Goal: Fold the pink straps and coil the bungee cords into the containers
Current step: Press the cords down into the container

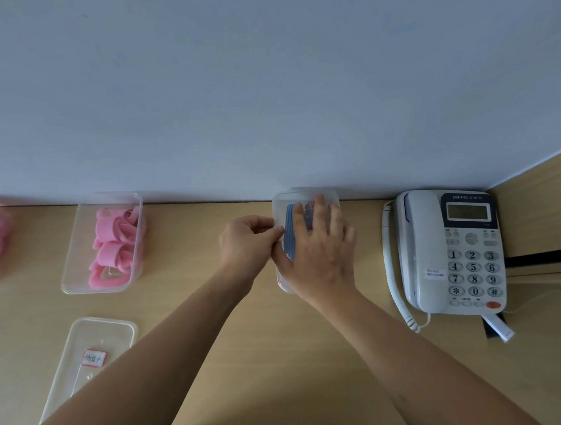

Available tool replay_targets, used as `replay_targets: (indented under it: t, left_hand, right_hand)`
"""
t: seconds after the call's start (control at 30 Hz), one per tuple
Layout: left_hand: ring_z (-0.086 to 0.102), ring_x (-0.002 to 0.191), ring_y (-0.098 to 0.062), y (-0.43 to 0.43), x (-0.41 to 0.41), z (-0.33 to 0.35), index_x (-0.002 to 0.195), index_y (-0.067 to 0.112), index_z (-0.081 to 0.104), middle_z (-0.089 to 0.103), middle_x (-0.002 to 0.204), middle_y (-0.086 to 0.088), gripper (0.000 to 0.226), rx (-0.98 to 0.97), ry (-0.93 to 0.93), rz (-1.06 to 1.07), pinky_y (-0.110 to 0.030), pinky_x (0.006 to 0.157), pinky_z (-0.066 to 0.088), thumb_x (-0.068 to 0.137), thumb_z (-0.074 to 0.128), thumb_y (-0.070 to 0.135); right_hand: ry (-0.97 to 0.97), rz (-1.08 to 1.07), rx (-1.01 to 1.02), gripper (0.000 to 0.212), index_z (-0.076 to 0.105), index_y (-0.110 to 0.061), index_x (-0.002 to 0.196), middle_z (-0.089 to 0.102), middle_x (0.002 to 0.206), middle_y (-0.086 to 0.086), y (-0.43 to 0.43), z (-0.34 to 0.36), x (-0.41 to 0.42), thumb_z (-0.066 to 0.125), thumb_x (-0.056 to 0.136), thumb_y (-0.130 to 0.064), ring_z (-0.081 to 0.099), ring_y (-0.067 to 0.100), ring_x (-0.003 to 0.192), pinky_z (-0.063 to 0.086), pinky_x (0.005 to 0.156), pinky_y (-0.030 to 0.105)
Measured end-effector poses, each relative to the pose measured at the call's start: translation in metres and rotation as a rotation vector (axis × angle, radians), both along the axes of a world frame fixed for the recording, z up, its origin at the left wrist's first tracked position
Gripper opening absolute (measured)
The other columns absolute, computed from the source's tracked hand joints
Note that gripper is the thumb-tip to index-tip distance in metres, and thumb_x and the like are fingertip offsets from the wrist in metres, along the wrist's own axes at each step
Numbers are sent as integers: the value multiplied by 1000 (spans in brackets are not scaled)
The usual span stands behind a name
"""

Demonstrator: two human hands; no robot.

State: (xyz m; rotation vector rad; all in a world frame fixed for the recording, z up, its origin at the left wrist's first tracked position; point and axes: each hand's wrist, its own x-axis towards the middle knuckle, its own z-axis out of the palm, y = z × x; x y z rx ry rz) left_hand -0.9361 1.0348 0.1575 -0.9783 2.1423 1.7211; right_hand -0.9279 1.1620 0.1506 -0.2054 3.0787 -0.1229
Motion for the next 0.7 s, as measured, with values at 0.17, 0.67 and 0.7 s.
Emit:
replay_targets:
  t: [0.17, 0.67, 0.7]
  left_hand:
    - [77, 85, -22, -1, -3, 1, 84, 21, 79, 79, 82, -1, 6, -45, -11, -29, -41, 79, 65, 85, 79, 15]
    - [71, 68, -19, -6, -18, 12, 78, 15, 77, 76, 76, -7, 8, -138, -58, -178, -32, 61, 62, 83, 74, 10]
    - [70, 68, -19, -5, -18, 12, 76, 14, 77, 76, 74, -8, 9, -150, -58, -187, -32, 62, 60, 83, 73, 9]
  right_hand:
    - [-36, 13, 23, 77, 35, -14, 152, 26, 160, 23, -1, 2, 2, 29, 95, -65, 27, 43, 143, 29, 105, 53]
    - [-108, -1, -10, 88, 11, -20, 159, 4, 166, 18, -2, 0, 8, 12, 92, -76, -1, 39, 152, 14, 115, 56]
    - [-113, 1, -21, 88, 7, -19, 160, -1, 166, 18, -2, -1, 9, 10, 92, -75, -7, 38, 152, 11, 118, 57]
